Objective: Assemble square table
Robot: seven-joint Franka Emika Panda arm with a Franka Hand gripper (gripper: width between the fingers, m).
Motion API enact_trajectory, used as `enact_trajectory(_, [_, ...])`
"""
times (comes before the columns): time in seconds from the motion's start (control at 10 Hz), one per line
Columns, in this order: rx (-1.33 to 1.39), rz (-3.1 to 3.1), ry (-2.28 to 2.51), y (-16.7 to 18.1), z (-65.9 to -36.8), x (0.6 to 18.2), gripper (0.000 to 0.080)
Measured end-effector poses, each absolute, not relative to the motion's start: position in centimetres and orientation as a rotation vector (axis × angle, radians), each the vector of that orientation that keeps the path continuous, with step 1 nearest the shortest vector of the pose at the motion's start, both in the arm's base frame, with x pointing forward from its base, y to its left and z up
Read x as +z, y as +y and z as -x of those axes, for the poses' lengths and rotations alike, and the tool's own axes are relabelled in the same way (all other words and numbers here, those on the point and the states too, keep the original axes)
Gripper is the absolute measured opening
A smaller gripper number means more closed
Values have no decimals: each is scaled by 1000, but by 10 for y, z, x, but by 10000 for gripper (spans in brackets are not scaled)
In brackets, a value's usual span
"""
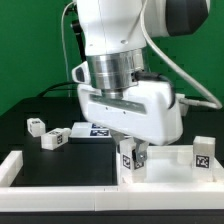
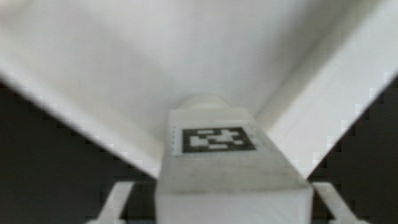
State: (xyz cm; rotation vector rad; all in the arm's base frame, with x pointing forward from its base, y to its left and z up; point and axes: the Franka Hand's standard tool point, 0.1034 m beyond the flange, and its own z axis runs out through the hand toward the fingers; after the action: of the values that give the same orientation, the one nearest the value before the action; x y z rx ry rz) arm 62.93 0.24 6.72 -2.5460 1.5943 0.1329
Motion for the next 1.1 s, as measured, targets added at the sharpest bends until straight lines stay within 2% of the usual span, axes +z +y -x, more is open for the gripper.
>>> enact_trajectory(0.7, [243,1914,2275,1,-630,68,288])
enact_trajectory(1.1, [243,1772,2406,3,-630,69,290])
